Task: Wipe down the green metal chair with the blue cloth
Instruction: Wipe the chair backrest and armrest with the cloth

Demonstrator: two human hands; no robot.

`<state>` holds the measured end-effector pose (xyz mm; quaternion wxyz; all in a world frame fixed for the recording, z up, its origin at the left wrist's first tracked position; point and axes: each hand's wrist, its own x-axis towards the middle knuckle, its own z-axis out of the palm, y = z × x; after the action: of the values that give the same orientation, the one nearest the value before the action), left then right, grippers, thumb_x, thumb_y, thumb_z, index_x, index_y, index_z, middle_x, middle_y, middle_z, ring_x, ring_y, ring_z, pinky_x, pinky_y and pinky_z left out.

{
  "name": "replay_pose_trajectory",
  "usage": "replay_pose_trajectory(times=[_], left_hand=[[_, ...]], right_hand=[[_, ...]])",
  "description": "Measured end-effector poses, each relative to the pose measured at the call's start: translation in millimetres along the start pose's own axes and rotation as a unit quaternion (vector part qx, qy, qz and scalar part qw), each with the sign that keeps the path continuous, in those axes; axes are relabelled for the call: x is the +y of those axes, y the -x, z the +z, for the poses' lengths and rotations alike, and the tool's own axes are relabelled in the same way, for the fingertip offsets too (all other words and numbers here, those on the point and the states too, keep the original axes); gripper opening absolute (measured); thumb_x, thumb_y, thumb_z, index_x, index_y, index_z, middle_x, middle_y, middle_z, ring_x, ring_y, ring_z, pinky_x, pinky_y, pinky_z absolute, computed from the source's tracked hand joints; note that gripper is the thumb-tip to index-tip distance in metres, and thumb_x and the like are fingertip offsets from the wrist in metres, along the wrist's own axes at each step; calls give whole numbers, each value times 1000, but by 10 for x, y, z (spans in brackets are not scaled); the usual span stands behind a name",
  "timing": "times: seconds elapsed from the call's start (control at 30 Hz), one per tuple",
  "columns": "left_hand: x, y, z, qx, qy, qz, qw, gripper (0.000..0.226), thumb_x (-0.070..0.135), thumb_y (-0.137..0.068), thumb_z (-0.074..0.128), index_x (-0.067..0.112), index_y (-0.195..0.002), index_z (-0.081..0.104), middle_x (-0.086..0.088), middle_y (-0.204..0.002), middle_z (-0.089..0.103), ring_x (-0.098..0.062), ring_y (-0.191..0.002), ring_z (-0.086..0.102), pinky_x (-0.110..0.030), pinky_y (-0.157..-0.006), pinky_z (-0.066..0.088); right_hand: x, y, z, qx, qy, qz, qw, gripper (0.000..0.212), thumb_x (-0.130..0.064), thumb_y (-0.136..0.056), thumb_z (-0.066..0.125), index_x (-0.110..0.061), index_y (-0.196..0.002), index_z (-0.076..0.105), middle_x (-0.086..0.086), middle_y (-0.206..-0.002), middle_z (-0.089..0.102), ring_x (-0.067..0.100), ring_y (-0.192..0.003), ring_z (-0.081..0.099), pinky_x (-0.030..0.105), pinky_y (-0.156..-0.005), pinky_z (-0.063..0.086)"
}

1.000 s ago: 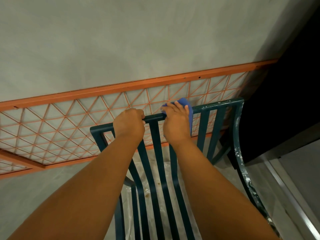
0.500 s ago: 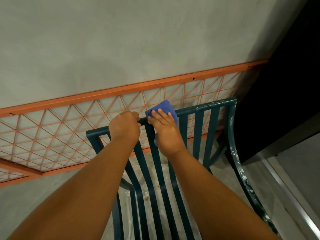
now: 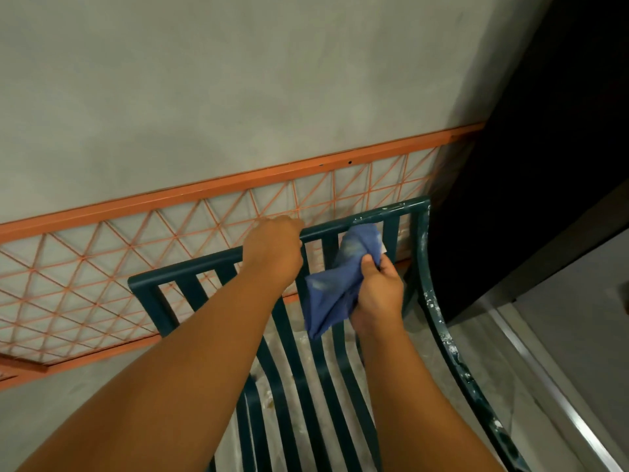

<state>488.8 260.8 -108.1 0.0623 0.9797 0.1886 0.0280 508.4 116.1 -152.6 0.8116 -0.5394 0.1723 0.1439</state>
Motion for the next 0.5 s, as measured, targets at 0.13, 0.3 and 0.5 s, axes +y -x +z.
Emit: replay_pose_trajectory(times=[0.13,0.3,0.5], left_hand=[[62,-114,-20,-14,-78,2,997,26,5,-89,56,18,-109,66,-6,-96,66,-25,-85,62,-32,-60,40],[160,-202,-91,-30,-99,-34,994,23,-2,-83,58,13,-98,68,-4,-78,56,-19,-65,49,-30,-57,41],[193,-205,-93,-44,-114,-32,992,21,5,-87,59,15,-103,67,-8,-94,65,-25,-86,64,-31,-62,44]], right_hand=[[-224,-101,-23,9,107,-119,987,22,-13,-98,48,-18,-108,66,2,-100,69,19,-96,65,35,-84,54],[-345,-332,194,-36,333,-344,877,35,-12,-99,46,-21,-131,56,-1,-135,55,12,-126,48,18,-105,34],[-103,-694,99,-116,648,-397,640,39,-34,-99,41,-33,-137,46,1,-158,20,23,-147,1,46,-114,-7]])
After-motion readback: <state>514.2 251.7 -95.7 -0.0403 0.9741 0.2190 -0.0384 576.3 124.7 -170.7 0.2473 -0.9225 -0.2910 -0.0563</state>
